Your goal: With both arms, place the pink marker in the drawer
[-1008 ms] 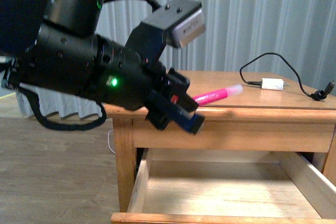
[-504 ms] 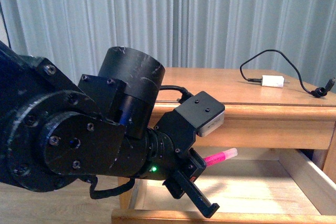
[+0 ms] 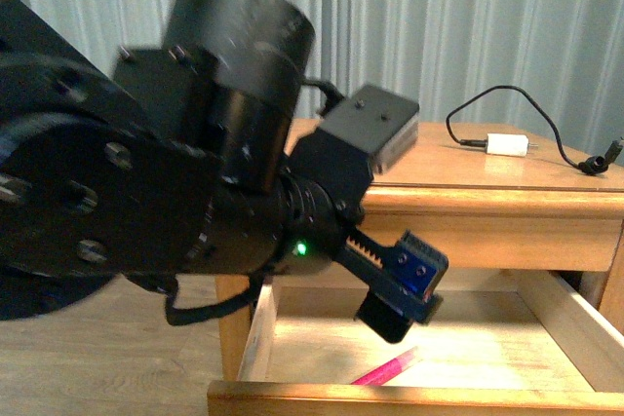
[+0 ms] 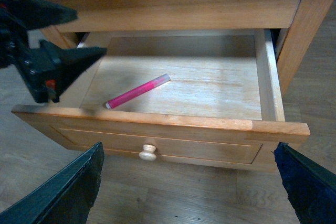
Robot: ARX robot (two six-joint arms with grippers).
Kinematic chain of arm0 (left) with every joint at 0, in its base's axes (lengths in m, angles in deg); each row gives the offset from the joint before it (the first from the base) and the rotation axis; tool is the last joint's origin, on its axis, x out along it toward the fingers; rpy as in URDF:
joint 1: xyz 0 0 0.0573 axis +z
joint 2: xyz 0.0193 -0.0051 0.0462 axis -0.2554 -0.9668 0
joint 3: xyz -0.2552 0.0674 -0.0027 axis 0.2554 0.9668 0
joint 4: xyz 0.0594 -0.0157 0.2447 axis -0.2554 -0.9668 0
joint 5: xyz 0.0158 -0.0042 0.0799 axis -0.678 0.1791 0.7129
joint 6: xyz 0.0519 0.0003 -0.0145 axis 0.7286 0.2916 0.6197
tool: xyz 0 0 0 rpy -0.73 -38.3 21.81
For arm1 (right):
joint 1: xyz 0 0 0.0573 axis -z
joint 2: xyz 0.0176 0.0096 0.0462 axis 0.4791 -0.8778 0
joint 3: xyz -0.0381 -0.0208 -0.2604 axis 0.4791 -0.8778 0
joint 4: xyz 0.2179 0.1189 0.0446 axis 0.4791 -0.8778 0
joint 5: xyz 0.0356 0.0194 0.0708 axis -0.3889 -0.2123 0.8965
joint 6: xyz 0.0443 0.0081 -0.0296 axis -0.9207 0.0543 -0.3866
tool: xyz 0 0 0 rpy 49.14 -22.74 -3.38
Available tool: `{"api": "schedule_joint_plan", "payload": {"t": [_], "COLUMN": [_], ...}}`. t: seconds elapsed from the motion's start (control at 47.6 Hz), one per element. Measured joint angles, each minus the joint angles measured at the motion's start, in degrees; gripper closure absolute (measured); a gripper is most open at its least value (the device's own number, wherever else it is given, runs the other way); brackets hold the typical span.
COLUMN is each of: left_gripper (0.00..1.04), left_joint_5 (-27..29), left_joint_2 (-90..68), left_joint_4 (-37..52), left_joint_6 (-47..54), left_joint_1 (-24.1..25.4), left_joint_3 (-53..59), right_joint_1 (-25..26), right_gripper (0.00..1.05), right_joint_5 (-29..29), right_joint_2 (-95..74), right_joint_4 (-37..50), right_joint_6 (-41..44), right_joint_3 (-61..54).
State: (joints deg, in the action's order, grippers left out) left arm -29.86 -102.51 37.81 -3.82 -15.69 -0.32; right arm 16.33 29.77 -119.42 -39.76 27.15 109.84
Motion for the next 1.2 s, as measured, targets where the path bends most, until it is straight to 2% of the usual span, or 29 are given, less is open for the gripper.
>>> {"api": "schedule_joint_plan", "payload": {"t": [0.042,0.294,0.378,0.546,0.672,0.903,1.008,1.155,1.197], "left_gripper": [0.05,0.06,0.06,0.06,0.06,0.07,0.24,0.57,0.63], "left_joint_5": [1.5,10.1,12.2,16.2,20.0,20.0,17.5,12.5,11.8], "left_joint_2": [3.8,31.9,40.4,60.3,73.8,76.4,78.4,82.8,83.5], "left_joint_4": [0.8,1.8,-0.9,-11.8,-19.4,-19.6,-16.7,-15.5,-15.3], "left_joint_6": [-1.0,-6.4,-8.4,-14.0,-20.7,-23.8,-21.9,-21.0,-20.9], "left_joint_1": [0.0,2.3,3.2,6.1,11.0,12.2,14.3,19.4,20.2], "left_joint_3": [2.3,19.7,24.5,33.1,38.0,38.9,41.8,48.0,49.0], "right_joint_1": [0.0,0.0,0.0,0.0,0.0,0.0,0.0,0.0,0.0], "right_gripper": [0.08,0.08,0.08,0.08,0.08,0.08,0.08,0.08,0.08], "right_joint_5": [0.0,0.0,0.0,0.0,0.0,0.0,0.0,0.0,0.0], "right_joint_2": [0.0,0.0,0.0,0.0,0.0,0.0,0.0,0.0,0.0], "right_joint_4": [0.0,0.0,0.0,0.0,0.0,0.0,0.0,0.0,0.0], "right_joint_6": [0.0,0.0,0.0,0.0,0.0,0.0,0.0,0.0,0.0], "right_joint_3": [0.0,0.0,0.0,0.0,0.0,0.0,0.0,0.0,0.0]}}
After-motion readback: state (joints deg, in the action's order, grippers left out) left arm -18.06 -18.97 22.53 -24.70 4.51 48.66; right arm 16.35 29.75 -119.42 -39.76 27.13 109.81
